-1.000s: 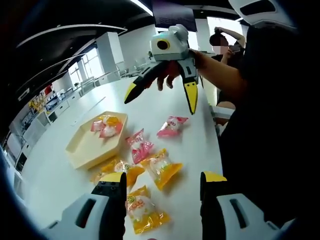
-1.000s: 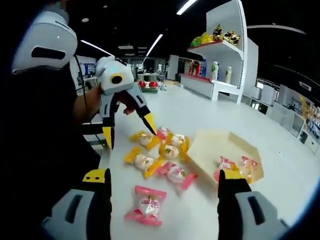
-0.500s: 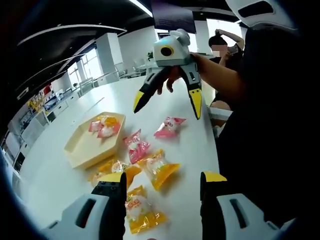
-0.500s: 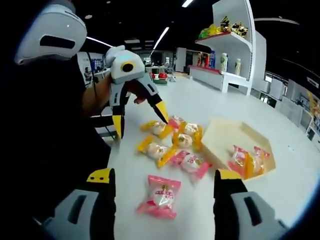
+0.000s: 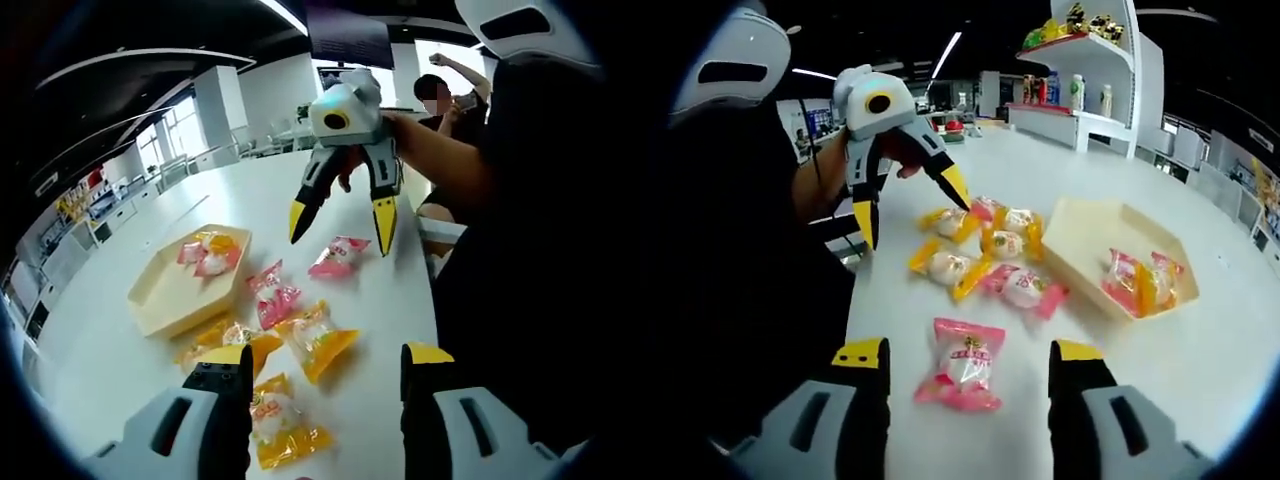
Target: Pick up the marshmallows scattered on the table and place them into the bowl on the table
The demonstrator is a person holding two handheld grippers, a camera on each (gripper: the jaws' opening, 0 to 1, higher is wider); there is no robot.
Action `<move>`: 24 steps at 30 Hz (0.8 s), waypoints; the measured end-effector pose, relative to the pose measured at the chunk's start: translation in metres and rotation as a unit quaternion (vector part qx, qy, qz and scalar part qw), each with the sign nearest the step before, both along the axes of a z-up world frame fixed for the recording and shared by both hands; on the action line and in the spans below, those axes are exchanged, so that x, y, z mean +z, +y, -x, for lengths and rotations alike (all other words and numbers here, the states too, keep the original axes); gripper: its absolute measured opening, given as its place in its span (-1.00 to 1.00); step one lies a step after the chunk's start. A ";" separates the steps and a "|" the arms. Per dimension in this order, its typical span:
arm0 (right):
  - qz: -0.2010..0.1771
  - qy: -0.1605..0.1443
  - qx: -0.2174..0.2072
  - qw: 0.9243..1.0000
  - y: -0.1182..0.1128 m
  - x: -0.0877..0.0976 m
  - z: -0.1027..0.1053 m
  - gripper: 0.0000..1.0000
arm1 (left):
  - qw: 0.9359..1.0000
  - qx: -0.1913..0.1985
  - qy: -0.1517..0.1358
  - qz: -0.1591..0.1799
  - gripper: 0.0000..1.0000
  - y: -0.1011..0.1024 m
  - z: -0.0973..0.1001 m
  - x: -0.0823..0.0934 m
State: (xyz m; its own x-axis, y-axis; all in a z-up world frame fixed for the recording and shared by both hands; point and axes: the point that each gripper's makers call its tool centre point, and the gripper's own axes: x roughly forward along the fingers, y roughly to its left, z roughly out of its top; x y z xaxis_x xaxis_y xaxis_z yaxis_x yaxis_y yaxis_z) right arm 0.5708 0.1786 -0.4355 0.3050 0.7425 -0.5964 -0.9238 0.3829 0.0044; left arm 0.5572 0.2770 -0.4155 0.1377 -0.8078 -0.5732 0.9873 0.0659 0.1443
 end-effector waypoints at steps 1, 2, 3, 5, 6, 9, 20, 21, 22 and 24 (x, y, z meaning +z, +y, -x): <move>0.002 0.003 -0.004 1.000 -0.001 -0.002 -0.001 0.23 | 1.000 0.000 0.000 0.000 0.19 0.000 0.000 0.000; 0.003 0.004 -0.006 1.000 -0.001 -0.003 -0.001 0.19 | 1.000 0.000 0.000 0.000 0.19 0.000 0.000 0.000; 0.003 0.005 -0.007 1.000 -0.002 -0.003 -0.001 0.16 | 1.000 0.001 0.001 0.001 0.19 0.000 0.000 0.000; -0.001 0.010 -0.007 1.000 0.000 -0.004 0.000 0.14 | 1.000 0.002 0.001 0.002 0.19 0.000 -0.001 0.000; -0.002 0.011 -0.004 1.000 0.001 -0.005 0.002 0.14 | 1.000 0.003 0.001 0.001 0.19 0.001 -0.001 0.000; 0.005 0.007 0.005 1.000 0.003 -0.007 0.005 0.10 | 1.000 0.004 0.000 -0.001 0.19 0.001 -0.001 -0.001; 0.007 0.011 0.011 1.000 0.006 -0.010 0.007 0.01 | 1.000 0.002 0.001 -0.004 0.19 0.001 -0.001 -0.003; 0.006 0.013 0.006 1.000 0.006 -0.010 0.005 -0.01 | 1.000 0.003 0.001 -0.004 0.19 0.001 -0.001 -0.003; 0.005 0.015 0.000 1.000 0.005 -0.011 0.003 -0.07 | 1.000 0.003 0.001 -0.005 0.19 0.001 -0.001 -0.004; 0.005 0.017 -0.008 1.000 0.003 -0.011 0.000 -0.10 | 1.000 0.002 0.001 -0.006 0.19 0.001 -0.001 -0.004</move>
State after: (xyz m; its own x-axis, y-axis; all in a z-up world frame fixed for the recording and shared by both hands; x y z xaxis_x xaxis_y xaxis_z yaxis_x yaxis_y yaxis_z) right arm 0.5703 0.1817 -0.4467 0.2961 0.7313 -0.6145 -0.9168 0.3982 0.0320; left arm 0.5583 0.2778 -0.4197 0.1402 -0.8003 -0.5830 0.9873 0.0683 0.1436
